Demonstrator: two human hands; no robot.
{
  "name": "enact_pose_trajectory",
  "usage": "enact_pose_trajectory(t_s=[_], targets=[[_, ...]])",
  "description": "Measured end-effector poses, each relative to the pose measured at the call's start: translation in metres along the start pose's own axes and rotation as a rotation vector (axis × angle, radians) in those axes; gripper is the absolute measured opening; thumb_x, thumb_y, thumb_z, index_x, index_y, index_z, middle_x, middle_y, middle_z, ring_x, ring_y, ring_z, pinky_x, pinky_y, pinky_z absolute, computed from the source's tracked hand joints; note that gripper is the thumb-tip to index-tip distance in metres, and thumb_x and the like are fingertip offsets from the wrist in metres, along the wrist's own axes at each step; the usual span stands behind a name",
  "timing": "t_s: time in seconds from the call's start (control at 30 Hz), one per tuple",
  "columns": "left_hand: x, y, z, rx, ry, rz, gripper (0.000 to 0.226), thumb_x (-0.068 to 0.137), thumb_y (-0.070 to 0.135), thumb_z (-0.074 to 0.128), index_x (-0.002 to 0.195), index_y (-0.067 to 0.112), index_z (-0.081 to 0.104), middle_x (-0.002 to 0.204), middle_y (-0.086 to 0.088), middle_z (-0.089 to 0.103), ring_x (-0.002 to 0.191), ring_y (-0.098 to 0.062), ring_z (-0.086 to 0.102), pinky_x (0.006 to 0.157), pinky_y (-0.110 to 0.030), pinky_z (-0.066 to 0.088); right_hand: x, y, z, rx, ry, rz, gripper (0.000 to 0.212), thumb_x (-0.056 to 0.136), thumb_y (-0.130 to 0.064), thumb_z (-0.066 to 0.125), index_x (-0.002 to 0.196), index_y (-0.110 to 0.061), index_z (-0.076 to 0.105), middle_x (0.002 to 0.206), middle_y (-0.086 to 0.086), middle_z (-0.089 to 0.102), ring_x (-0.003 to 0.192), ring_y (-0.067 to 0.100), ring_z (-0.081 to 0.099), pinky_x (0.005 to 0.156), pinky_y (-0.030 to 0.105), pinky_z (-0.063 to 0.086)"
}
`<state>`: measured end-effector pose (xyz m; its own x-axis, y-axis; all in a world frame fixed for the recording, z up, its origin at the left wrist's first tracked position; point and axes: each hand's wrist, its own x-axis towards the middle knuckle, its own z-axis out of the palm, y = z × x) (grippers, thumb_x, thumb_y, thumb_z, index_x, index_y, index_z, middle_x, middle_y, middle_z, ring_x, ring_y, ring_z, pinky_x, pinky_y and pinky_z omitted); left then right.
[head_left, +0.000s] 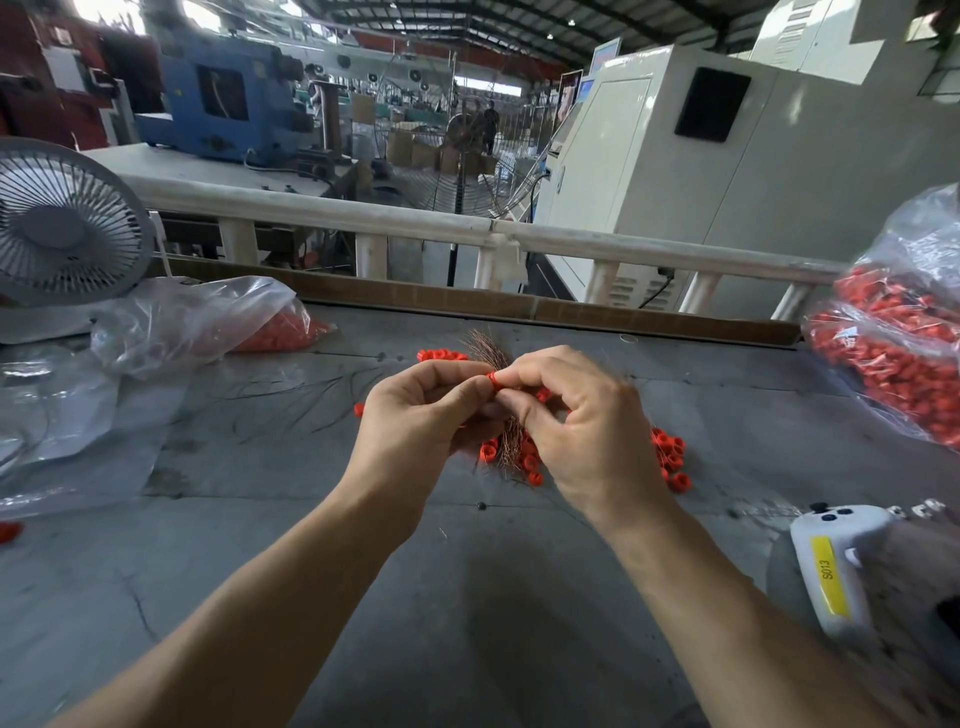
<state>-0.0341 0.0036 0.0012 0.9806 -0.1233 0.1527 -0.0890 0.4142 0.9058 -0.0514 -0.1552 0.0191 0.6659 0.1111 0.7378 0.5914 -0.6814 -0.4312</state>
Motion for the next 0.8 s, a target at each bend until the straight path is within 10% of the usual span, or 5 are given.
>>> enact_pose_trajectory(t_s=[0.8], targets=[[-0.0041,-0.0017,0.0069,0.150,0.059,0.144,0.009,0.092,0.004,0.072,0.095,0.011,0.076,0.085,-0.011,0.079,0.079,-0.023,0.077,0.074,-0.027,0.061,-0.0012,-0.0053,0.0023,-0.127,0.069,0.004,0.008,0.088,-0.005,0.078,0.090,-0.013,0.078,0.089,-0.005,0.072,0.091,0.015,0.064,0.083,0.027,0.051]])
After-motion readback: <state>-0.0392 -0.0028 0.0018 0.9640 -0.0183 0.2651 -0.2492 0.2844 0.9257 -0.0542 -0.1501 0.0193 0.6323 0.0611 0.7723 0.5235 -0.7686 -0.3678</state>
